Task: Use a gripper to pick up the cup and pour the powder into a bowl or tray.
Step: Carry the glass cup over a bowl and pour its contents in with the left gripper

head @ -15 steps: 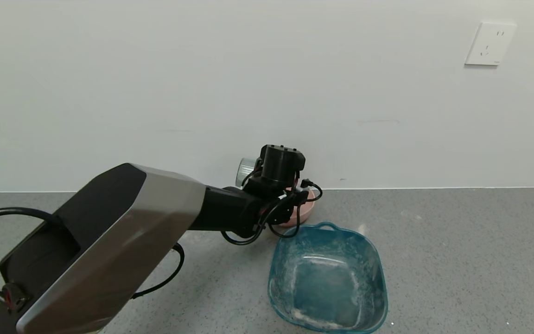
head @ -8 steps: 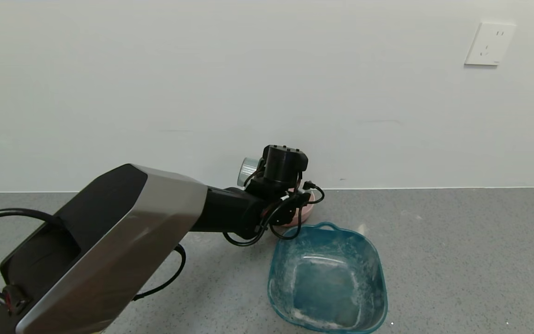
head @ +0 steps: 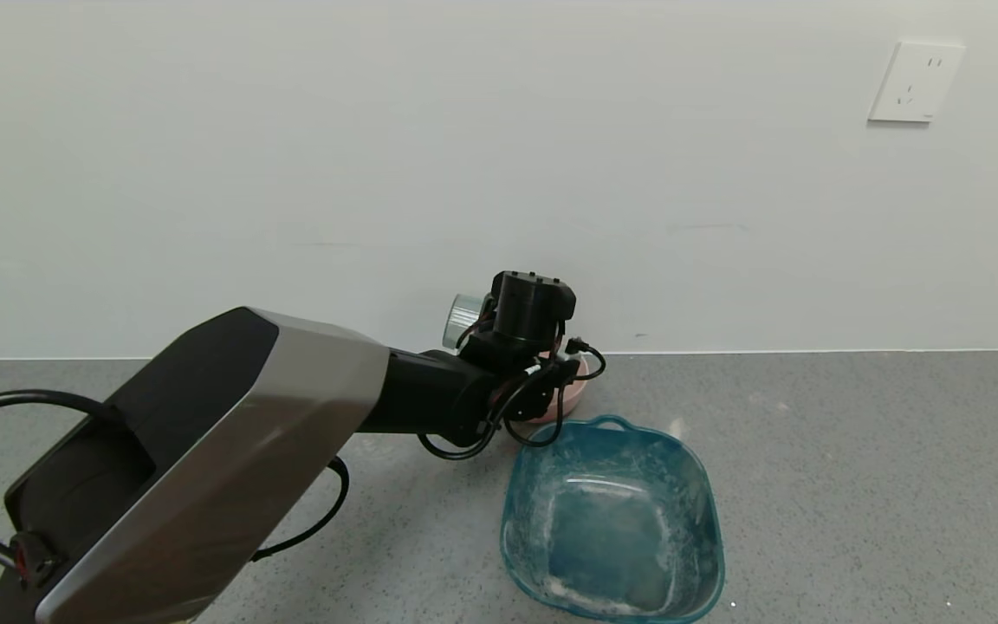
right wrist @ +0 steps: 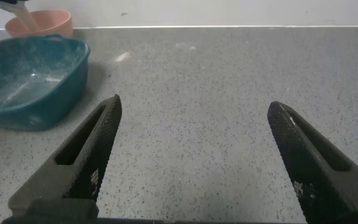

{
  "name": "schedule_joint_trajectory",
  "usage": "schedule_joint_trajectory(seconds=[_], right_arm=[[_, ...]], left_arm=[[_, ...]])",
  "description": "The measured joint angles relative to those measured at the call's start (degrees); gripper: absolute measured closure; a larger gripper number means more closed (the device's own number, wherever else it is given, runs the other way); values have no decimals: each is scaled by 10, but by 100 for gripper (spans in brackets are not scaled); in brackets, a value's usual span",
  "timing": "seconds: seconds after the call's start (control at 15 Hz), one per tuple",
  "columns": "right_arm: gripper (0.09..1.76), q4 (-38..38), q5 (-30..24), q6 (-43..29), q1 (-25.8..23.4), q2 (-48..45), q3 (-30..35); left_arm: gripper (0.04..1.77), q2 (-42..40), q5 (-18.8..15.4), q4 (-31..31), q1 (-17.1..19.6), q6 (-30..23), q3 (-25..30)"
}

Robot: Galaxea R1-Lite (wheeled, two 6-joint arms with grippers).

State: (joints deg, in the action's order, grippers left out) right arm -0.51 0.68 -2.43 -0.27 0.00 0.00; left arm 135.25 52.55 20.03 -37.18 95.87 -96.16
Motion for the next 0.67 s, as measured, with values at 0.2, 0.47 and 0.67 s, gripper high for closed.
schedule_joint_trajectory(seconds=[0.2, 0.47, 0.67], right_arm=[[14, 0, 0, 0, 0, 0, 0], [14, 0, 0, 0, 0, 0, 0], [14, 0, 0, 0, 0, 0, 0]], left_arm=[[55, 0, 3, -1, 0, 1, 0], [55, 0, 3, 0, 0, 5, 0], [55, 0, 3, 0, -1, 5, 0]])
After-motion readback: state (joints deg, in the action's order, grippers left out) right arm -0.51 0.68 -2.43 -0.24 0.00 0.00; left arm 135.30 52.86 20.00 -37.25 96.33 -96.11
